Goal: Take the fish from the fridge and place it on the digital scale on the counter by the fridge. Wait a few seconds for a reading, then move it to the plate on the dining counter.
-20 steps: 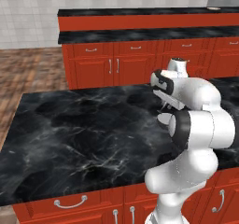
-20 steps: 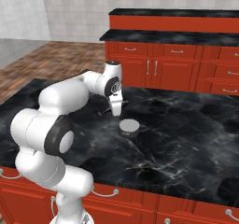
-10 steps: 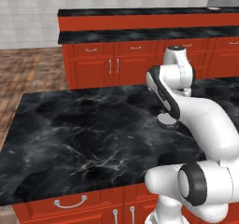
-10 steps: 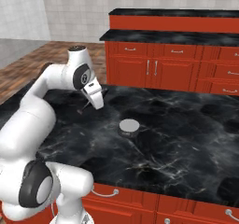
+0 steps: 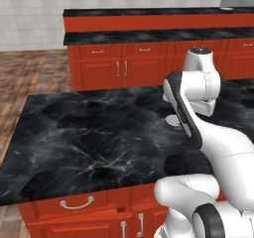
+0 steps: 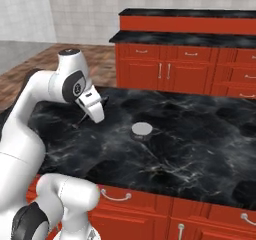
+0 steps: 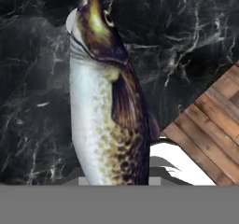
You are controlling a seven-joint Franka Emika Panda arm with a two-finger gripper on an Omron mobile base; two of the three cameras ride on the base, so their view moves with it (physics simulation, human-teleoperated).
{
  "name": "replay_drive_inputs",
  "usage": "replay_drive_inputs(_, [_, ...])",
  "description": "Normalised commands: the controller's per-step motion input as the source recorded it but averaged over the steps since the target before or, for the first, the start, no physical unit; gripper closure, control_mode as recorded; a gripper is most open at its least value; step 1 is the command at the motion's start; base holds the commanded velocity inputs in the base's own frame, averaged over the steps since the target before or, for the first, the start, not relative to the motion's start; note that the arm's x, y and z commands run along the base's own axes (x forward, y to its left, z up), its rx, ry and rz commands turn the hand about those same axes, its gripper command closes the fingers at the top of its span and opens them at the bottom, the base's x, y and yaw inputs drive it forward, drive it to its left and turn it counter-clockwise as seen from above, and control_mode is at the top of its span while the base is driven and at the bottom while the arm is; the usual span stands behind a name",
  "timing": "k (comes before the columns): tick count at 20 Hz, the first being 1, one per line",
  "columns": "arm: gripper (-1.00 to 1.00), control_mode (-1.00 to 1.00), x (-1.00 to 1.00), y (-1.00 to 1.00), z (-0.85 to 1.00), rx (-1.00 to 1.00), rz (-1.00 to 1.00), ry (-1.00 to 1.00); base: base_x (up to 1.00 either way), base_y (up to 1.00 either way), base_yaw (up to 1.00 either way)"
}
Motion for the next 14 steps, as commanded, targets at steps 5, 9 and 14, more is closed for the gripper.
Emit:
replay_drive_inputs(5, [1.00, 1.00, 0.00, 0.00, 0.00, 0.00, 0.00, 0.00, -1.00, 0.97, 0.08])
replay_drive_inputs(9, [1.00, 1.00, 0.00, 0.00, 0.00, 0.00, 0.00, 0.00, -0.91, 1.00, 0.14])
replay_drive_inputs(14, [1.00, 1.00, 0.00, 0.00, 0.00, 0.00, 0.00, 0.00, -0.49, 1.00, 0.12])
